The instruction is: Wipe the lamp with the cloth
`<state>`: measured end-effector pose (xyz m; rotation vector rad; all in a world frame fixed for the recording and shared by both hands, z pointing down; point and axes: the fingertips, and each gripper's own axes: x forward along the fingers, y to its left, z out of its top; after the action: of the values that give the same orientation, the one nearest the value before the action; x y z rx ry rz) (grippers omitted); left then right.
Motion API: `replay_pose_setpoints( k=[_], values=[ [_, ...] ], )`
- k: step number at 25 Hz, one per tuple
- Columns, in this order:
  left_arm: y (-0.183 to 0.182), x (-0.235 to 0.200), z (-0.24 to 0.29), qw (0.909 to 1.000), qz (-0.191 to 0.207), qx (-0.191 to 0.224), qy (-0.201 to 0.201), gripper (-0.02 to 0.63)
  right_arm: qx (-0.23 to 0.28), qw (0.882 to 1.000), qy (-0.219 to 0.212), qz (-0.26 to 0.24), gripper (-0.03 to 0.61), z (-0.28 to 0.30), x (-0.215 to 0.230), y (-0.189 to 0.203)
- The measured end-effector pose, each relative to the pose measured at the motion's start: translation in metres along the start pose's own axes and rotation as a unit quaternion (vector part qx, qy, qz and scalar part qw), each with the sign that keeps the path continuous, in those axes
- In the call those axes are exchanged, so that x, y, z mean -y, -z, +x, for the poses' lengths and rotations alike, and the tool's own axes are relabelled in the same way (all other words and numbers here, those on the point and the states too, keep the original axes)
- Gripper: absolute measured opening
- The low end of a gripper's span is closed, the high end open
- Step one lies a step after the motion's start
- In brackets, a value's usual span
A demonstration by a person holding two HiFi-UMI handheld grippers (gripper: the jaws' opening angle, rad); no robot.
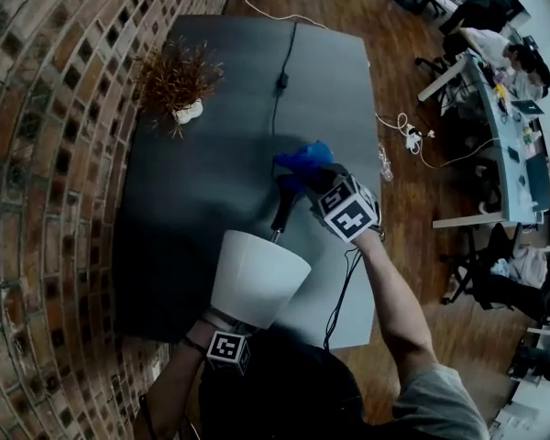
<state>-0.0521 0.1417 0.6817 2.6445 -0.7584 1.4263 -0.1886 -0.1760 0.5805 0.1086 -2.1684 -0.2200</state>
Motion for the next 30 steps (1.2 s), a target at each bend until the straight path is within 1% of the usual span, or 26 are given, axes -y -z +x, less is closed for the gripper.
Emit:
replay_pose_setpoints(
  k=[1,2,3,4,5,6,7,8,9,10,11,12,14,15,16,18,20,21,23,24,25,26,27,28,29,30],
  values=[
    [0.001,0.002,0.002,1.0000,0.000,-0.008,0.005,0.138,0.010,0.997,-0.080,0.017,0.087,-0.002,-0.032,-0.009],
    [0.002,0.004,0.003,0.9998,-0.001,-0.016,0.008,0.141,0.008,0.985,-0.166,0.037,0.086,0.000,-0.067,-0.012],
    [0.003,0.006,0.005,0.9996,0.000,-0.025,0.010,0.143,-0.003,0.970,-0.238,0.052,0.086,0.006,-0.098,-0.007],
    [0.004,0.007,0.007,0.9994,0.002,-0.033,0.011,0.144,-0.023,0.957,-0.284,0.057,0.086,0.014,-0.121,0.001],
    [0.004,0.008,0.007,0.9992,0.005,-0.039,0.011,0.146,-0.048,0.951,-0.301,0.049,0.087,0.022,-0.133,0.010],
    [0.003,0.007,0.007,0.9990,0.008,-0.043,0.011,0.145,-0.074,0.953,-0.292,0.027,0.087,0.028,-0.134,0.020],
    [0.002,0.005,0.006,0.9988,0.010,-0.047,0.011,0.142,-0.096,0.960,-0.262,-0.003,0.087,0.033,-0.125,0.027],
    [0.001,0.003,0.005,0.9985,0.012,-0.051,0.013,0.137,-0.114,0.969,-0.217,-0.033,0.087,0.037,-0.107,0.032],
    [0.000,0.001,0.005,0.9982,0.017,-0.056,0.015,0.133,-0.130,0.977,-0.159,-0.061,0.087,0.042,-0.081,0.037],
    [0.000,0.000,0.005,0.9978,0.024,-0.060,0.016,0.131,-0.143,0.981,-0.097,-0.083,0.087,0.047,-0.049,0.043],
    [0.000,-0.001,0.005,0.9973,0.030,-0.065,0.017,0.130,-0.152,0.983,-0.041,-0.093,0.089,0.052,-0.019,0.047],
    [0.001,-0.002,0.004,0.9969,0.035,-0.069,0.016,0.130,-0.157,0.983,0.001,-0.092,0.089,0.054,0.007,0.049],
    [0.006,-0.004,-0.001,0.9962,0.036,-0.078,0.011,0.124,-0.166,0.980,0.054,-0.098,0.089,0.048,0.035,0.049],
    [0.008,-0.004,-0.006,0.9962,0.032,-0.081,0.006,0.119,-0.170,0.977,0.065,-0.112,0.087,0.043,0.038,0.049],
    [0.009,-0.005,-0.010,0.9963,0.025,-0.082,-0.001,0.115,-0.168,0.976,0.064,-0.126,0.087,0.039,0.034,0.048],
    [0.012,-0.008,-0.021,0.9964,0.012,-0.082,-0.016,0.093,-0.143,0.977,0.041,-0.155,0.087,0.036,0.011,0.042],
    [0.017,-0.013,-0.028,0.9958,0.001,-0.084,-0.036,0.077,-0.123,0.975,0.013,-0.184,0.087,0.040,-0.013,0.038],
    [0.021,-0.016,-0.031,0.9954,-0.009,-0.083,-0.046,0.075,-0.119,0.975,-0.002,-0.186,0.087,0.046,-0.022,0.039],
    [0.026,-0.022,-0.043,0.9940,-0.048,-0.074,-0.065,0.072,-0.116,0.980,-0.019,-0.164,0.087,0.058,-0.030,0.048],
    [0.028,-0.024,-0.052,0.9924,-0.078,-0.059,-0.073,0.071,-0.109,0.984,-0.023,-0.142,0.087,0.062,-0.030,0.051],
    [0.027,-0.025,-0.062,0.9892,-0.118,-0.034,-0.080,0.055,-0.101,0.988,-0.026,-0.117,0.087,0.063,-0.029,0.052],
    [0.025,-0.027,-0.073,0.9820,-0.168,0.005,-0.086,0.054,-0.096,0.990,-0.029,-0.095,0.087,0.063,-0.027,0.053],
    [0.021,-0.031,-0.087,0.9676,-0.228,0.059,-0.091,0.054,-0.093,0.992,-0.031,-0.079,0.087,0.062,-0.025,0.053],
    [0.014,-0.036,-0.104,0.9417,-0.296,0.130,-0.093,0.052,-0.093,0.993,-0.033,-0.069,0.087,0.060,-0.025,0.053],
    [0.007,-0.041,-0.123,0.9003,-0.369,0.214,-0.086,0.035,-0.093,0.993,-0.035,-0.061,0.087,0.059,-0.024,0.055],
    [0.000,-0.045,-0.146,0.8431,-0.438,0.305,-0.061,0.016,-0.093,0.994,-0.036,-0.053,0.087,0.057,-0.024,0.057]
  ],
)
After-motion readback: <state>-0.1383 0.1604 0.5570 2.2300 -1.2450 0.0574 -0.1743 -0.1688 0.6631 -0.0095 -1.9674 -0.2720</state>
